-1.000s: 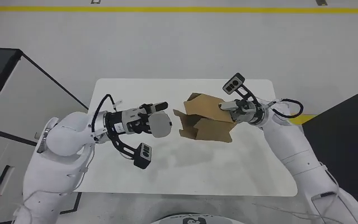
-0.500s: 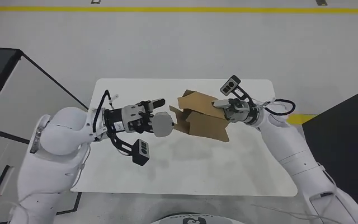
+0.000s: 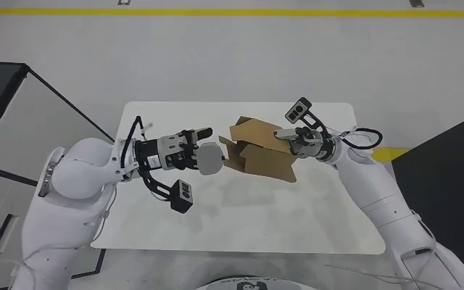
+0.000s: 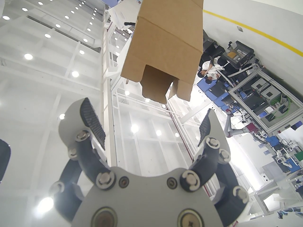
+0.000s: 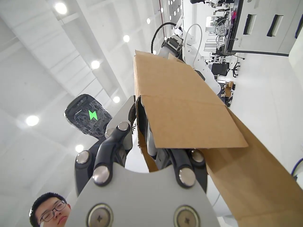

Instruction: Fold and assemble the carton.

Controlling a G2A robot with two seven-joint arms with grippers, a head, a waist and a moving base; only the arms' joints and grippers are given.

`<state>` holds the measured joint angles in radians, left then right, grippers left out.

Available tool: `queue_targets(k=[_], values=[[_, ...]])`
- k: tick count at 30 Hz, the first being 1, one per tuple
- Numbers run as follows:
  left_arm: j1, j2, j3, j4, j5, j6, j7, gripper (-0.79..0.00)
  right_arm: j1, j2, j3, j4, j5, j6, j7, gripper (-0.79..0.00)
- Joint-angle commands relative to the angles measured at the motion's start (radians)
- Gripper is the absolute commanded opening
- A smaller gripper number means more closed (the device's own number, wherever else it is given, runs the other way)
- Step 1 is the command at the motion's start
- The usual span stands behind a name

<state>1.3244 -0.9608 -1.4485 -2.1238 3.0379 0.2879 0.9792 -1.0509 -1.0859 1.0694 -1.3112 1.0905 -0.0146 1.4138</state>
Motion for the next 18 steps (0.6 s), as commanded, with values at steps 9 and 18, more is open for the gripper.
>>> queue_targets(k=[9, 18], values=[[-0.010, 0.004, -0.036, 0.059, -0.237, -0.407, 0.028, 0.000, 0.000, 0.000, 0.000, 0.000, 0.000, 0.000, 0.000, -0.785], [0.006, 0.005, -0.031, 0.075, -0.266, -0.498, -0.005, 0.000, 0.000, 0.000, 0.000, 0.000, 0.000, 0.000, 0.000, -0.785]])
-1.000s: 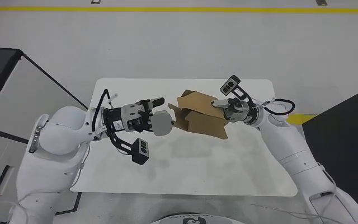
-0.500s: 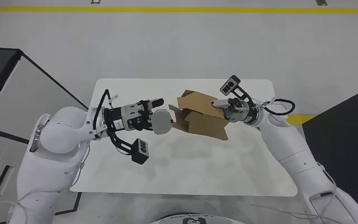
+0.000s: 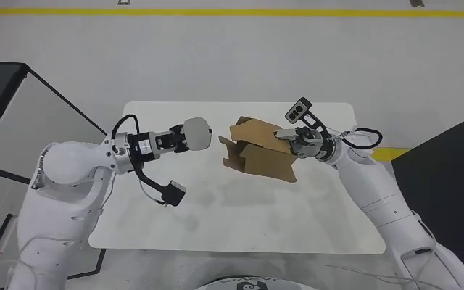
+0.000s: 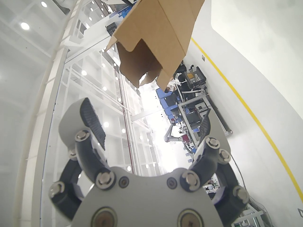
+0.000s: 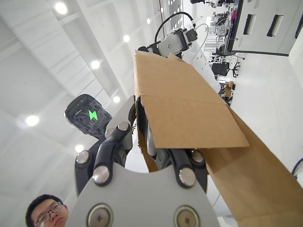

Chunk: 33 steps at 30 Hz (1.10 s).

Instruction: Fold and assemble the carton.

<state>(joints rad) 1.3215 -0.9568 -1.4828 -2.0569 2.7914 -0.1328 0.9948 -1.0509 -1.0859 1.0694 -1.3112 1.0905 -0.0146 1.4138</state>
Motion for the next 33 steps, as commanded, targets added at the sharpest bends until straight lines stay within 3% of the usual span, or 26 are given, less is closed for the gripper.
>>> queue_targets(k=[1, 5, 13, 15, 22, 26, 33], values=[[0.008, 0.001, 0.001, 0.010, -0.047, -0.156, -0.034, 0.000, 0.000, 0.000, 0.000, 0.000, 0.000, 0.000, 0.000, -0.785], [0.009, -0.004, -0.032, 0.026, -0.259, -0.362, -0.121, 0.000, 0.000, 0.000, 0.000, 0.000, 0.000, 0.000, 0.000, -0.785], [0.011, -0.005, -0.039, 0.029, -0.290, -0.367, -0.141, 0.000, 0.000, 0.000, 0.000, 0.000, 0.000, 0.000, 0.000, -0.785], [0.020, -0.010, -0.039, 0.041, -0.366, -0.379, -0.169, 0.000, 0.000, 0.000, 0.000, 0.000, 0.000, 0.000, 0.000, -0.785], [0.016, -0.017, -0.085, 0.064, -0.730, -0.631, -0.314, 0.000, -0.020, 0.004, 0.048, -0.058, -0.090, -0.165, -0.004, -0.785], [0.003, -0.015, -0.102, 0.068, -0.852, -0.754, -0.396, 0.000, -0.018, 0.006, 0.072, -0.067, -0.128, -0.239, 0.019, -0.785], [0.003, -0.015, -0.102, 0.068, -0.852, -0.754, -0.396, 0.000, -0.017, 0.005, 0.077, -0.059, -0.130, -0.252, 0.019, -0.785]])
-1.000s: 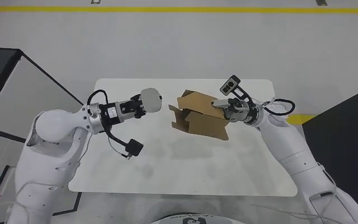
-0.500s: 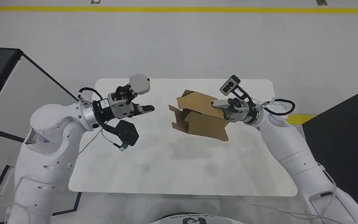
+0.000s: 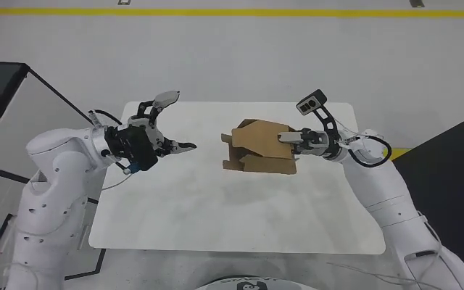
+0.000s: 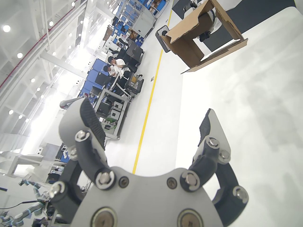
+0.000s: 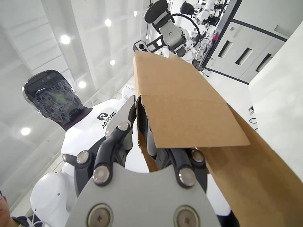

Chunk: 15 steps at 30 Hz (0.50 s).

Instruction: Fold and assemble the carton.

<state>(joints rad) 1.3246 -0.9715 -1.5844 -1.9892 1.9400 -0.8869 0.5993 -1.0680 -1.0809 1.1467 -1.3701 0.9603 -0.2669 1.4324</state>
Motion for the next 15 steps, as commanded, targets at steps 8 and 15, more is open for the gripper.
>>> queue_targets(k=[8, 15], values=[[0.023, -0.011, 0.000, 0.051, -0.381, -0.109, -0.226, 0.000, -0.015, 0.001, 0.015, -0.045, -0.096, -0.098, -0.021, -0.785], [0.021, -0.012, -0.007, 0.033, -0.494, -0.112, -0.334, 0.000, -0.016, -0.001, 0.024, -0.056, -0.101, -0.128, -0.030, -0.785]])
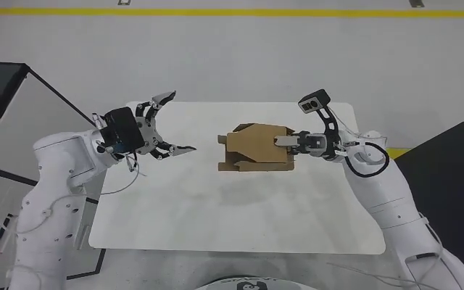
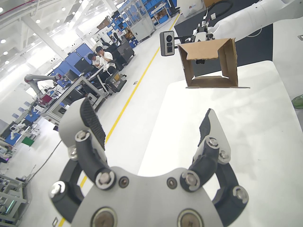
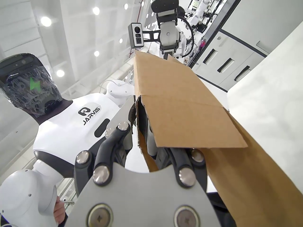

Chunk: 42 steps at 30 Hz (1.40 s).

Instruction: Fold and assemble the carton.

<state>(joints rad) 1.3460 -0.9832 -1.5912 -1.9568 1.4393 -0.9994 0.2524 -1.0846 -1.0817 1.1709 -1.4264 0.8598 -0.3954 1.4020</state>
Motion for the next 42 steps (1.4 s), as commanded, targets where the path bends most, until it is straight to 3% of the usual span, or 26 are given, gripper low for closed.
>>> queue_targets(k=[1, 6, 10, 17, 26, 28, 42], values=[[0.000, 0.000, 0.000, 0.001, 0.007, 0.000, 0.013, 0.000, 0.000, 0.000, 0.000, 0.000, 0.000, 0.001, 0.000, -0.785], [0.012, -0.002, 0.013, -0.004, -0.032, 0.015, 0.004, 0.000, -0.008, 0.000, -0.002, -0.016, -0.021, 0.005, -0.031, -0.785], [0.021, 0.000, 0.036, -0.001, -0.172, -0.012, -0.115, 0.000, -0.009, -0.003, 0.001, -0.030, -0.036, -0.014, -0.054, -0.785], [0.013, 0.008, 0.031, -0.048, -0.375, 0.039, -0.340, 0.000, 0.028, -0.013, -0.011, 0.003, -0.033, -0.060, -0.055, -0.785], [0.016, 0.008, 0.039, -0.064, -0.379, 0.045, -0.345, 0.000, 0.026, -0.014, -0.013, 0.000, -0.037, -0.056, -0.069, -0.785], [0.016, 0.008, 0.044, -0.069, -0.387, 0.054, -0.346, -0.785, 0.017, -0.014, -0.012, -0.016, -0.060, -0.046, -0.099, -0.785], [0.015, 0.009, 0.081, -0.096, -0.390, 0.076, -0.393, -0.785, -0.004, -0.015, -0.001, -0.045, -0.103, -0.037, -0.178, -0.785]])
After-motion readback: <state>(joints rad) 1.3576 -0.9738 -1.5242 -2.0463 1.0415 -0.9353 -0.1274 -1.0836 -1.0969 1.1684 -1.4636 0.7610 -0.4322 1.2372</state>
